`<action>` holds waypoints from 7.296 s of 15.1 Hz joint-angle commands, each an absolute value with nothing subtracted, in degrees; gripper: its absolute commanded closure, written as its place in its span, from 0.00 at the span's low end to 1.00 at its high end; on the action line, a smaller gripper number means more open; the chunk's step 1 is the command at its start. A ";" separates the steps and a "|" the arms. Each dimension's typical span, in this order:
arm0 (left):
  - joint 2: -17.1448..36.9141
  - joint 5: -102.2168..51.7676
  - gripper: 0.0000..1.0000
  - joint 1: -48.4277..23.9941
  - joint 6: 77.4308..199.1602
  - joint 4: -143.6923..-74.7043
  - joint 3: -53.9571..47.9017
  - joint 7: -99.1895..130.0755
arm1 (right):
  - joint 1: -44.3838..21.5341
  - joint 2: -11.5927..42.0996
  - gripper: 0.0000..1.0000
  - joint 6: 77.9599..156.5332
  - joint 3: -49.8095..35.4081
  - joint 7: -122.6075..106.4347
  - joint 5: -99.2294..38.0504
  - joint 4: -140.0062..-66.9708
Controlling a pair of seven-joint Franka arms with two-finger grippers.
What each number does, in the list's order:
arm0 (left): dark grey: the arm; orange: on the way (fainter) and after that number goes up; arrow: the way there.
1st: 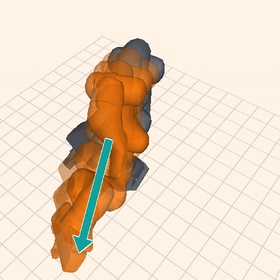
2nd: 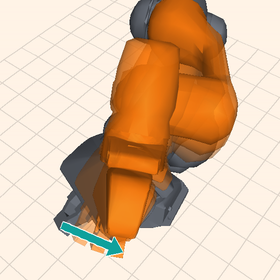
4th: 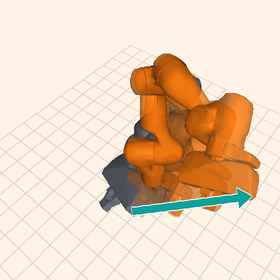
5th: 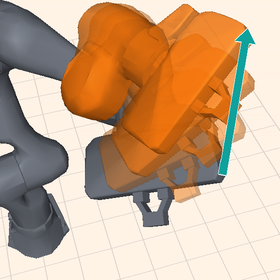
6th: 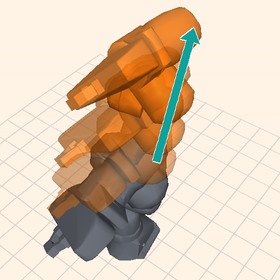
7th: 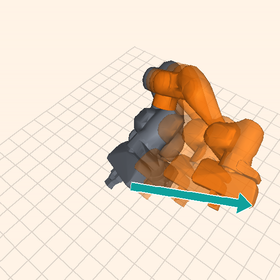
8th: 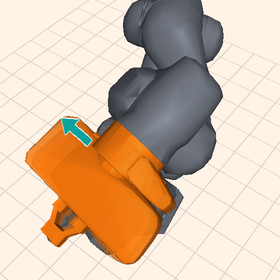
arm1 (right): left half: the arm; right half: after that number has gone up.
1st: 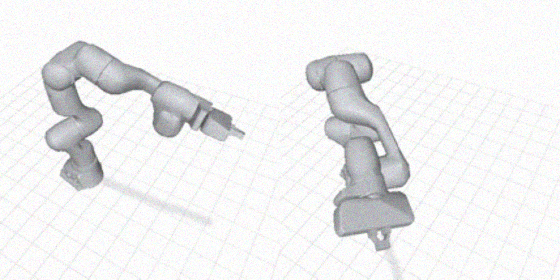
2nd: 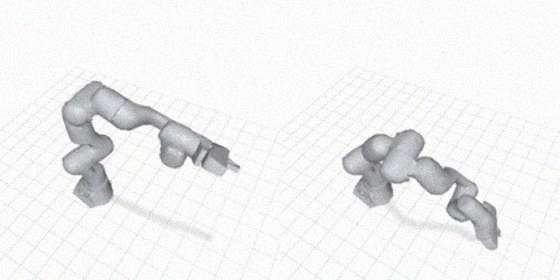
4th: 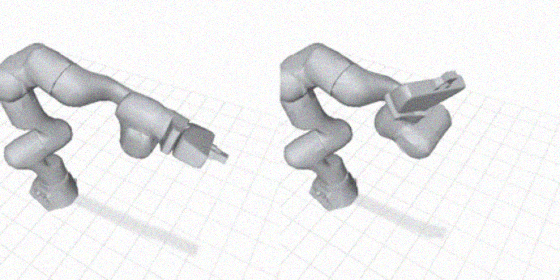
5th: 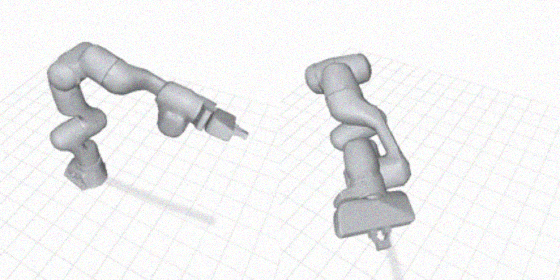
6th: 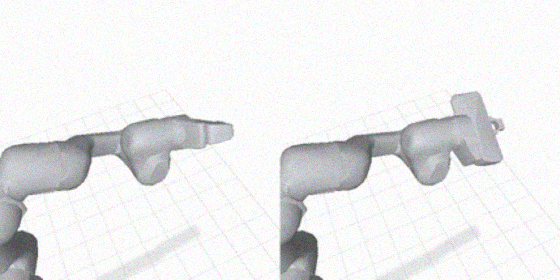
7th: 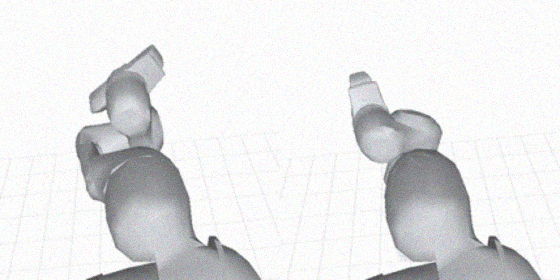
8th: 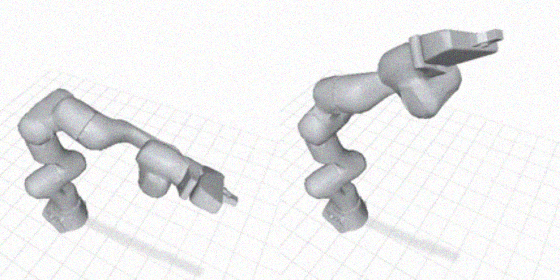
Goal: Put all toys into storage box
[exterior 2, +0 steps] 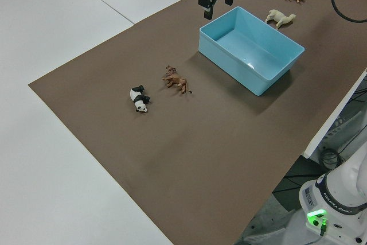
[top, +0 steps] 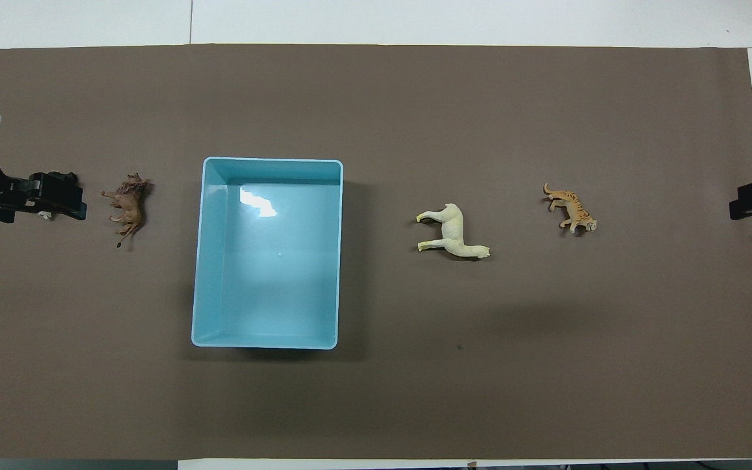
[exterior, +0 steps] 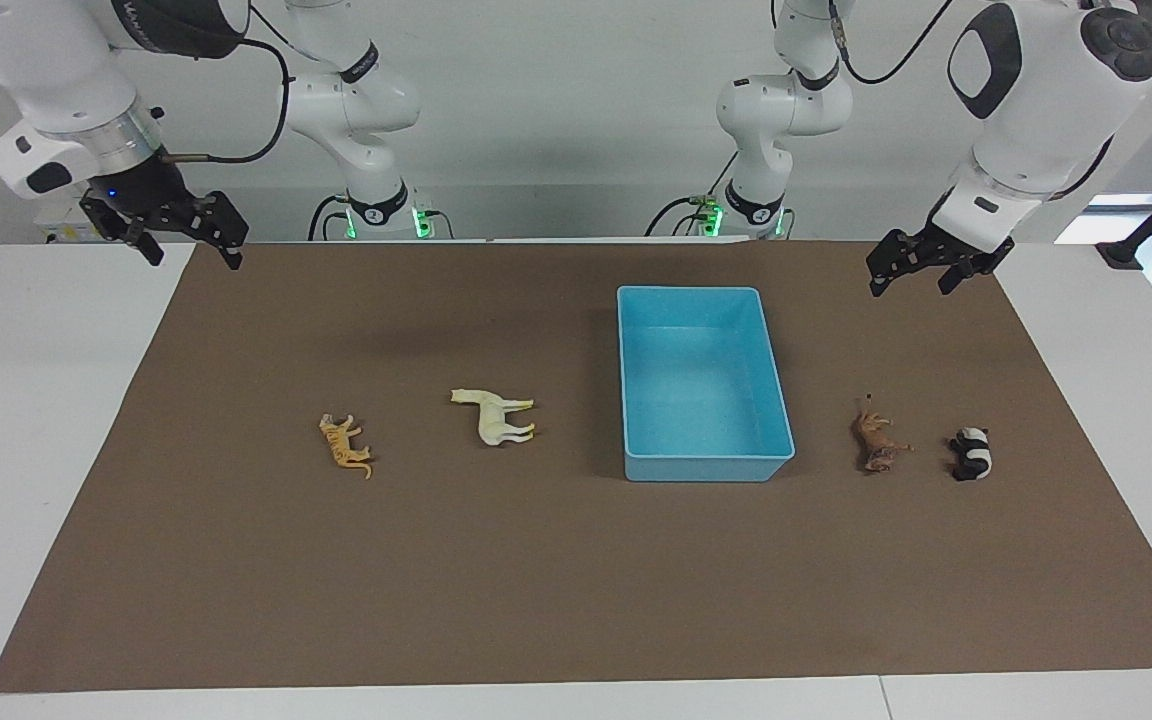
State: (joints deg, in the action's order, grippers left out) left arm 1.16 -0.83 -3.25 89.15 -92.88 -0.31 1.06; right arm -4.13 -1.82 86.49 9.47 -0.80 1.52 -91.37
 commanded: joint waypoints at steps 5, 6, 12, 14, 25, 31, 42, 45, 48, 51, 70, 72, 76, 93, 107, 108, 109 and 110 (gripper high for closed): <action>-0.17 -0.79 0.00 -2.55 88.59 -93.87 -0.62 1.41 | -3.60 -2.64 0.00 85.78 8.79 -0.09 1.85 -91.85; -0.09 -0.79 0.00 -2.55 88.59 -93.87 -0.62 1.41 | -3.60 -2.64 0.00 85.78 8.79 -0.09 1.85 -91.85; -0.18 -0.79 0.00 -2.55 88.59 -93.87 -0.62 1.41 | -4.13 -3.78 0.00 87.53 8.70 -0.61 1.49 -95.00; -0.18 -0.79 0.00 -2.55 87.64 -93.95 -0.70 1.14 | -4.31 -3.87 0.00 90.60 8.44 -3.41 1.41 -98.59; -0.89 -0.44 0.00 1.39 102.64 -101.69 -0.17 0.71 | -7.91 2.98 0.00 119.87 8.35 -22.06 1.23 -117.68; 10.71 1.23 0.00 1.50 118.61 -105.53 -0.18 0.17 | -7.73 6.41 0.00 129.36 8.35 -27.51 1.23 -120.93; 17.14 1.41 0.00 2.29 138.06 -116.88 -0.18 0.09 | -9.32 13.61 0.00 138.42 8.35 -33.04 -8.76 -122.70; 17.84 1.41 0.00 2.37 140.88 -119.08 -0.09 -0.35 | -11.24 15.03 0.00 140.79 8.35 -33.05 -10.63 -122.52; 17.84 1.41 0.00 2.29 141.68 -119.88 -0.09 -0.35 | -11.25 15.03 0.00 141.15 8.35 -33.57 -10.63 -122.52; 17.93 1.41 0.62 2.37 140.63 -119.00 -0.09 0.17 | -10.72 15.29 0.03 142.21 8.35 -34.72 -10.63 -122.61; 5.37 -0.18 0.33 -25.75 113.36 -112.73 -1.49 38.58 | -10.19 15.56 1.00 140.81 8.44 -36.65 -10.63 -120.33; 4.48 -0.18 0.00 -26.36 113.12 -114.43 -1.49 37.97 | -10.46 15.12 1.00 138.44 8.52 -35.69 -10.63 -117.79; 4.40 0.61 0.00 -25.41 109.96 -112.15 -1.06 37.62 | -11.25 13.45 1.00 127.56 8.61 -27.36 -9.67 -107.96; 28.12 8.79 0.00 10.98 136.12 -96.58 -0.09 -7.29 | -50.87 35.29 1.00 115.75 8.53 49.72 -4.40 -69.56; 28.04 4.04 0.00 12.57 136.94 -102.57 -0.18 -9.14 | -50.55 32.79 0.00 109.78 13.52 51.24 -4.57 -68.47; 27.86 4.04 0.00 12.57 135.72 -102.74 -0.18 -9.14 | -48.88 31.74 0.00 109.60 13.88 50.20 -4.48 -68.47; 27.77 4.04 0.00 12.39 134.83 -102.66 -0.09 -9.14 | -46.43 30.60 0.00 109.08 13.80 48.45 -5.00 -68.55; 27.69 4.04 0.07 12.13 134.65 -102.57 -0.09 -9.14 | -44.58 30.15 0.00 108.03 13.80 46.60 -4.92 -68.55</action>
State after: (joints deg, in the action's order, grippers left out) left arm 29.30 4.75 12.32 136.35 -100.86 -0.22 -8.76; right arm -48.65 32.27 109.99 14.35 49.55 -4.98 -68.06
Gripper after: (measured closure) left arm 0.004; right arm 0.000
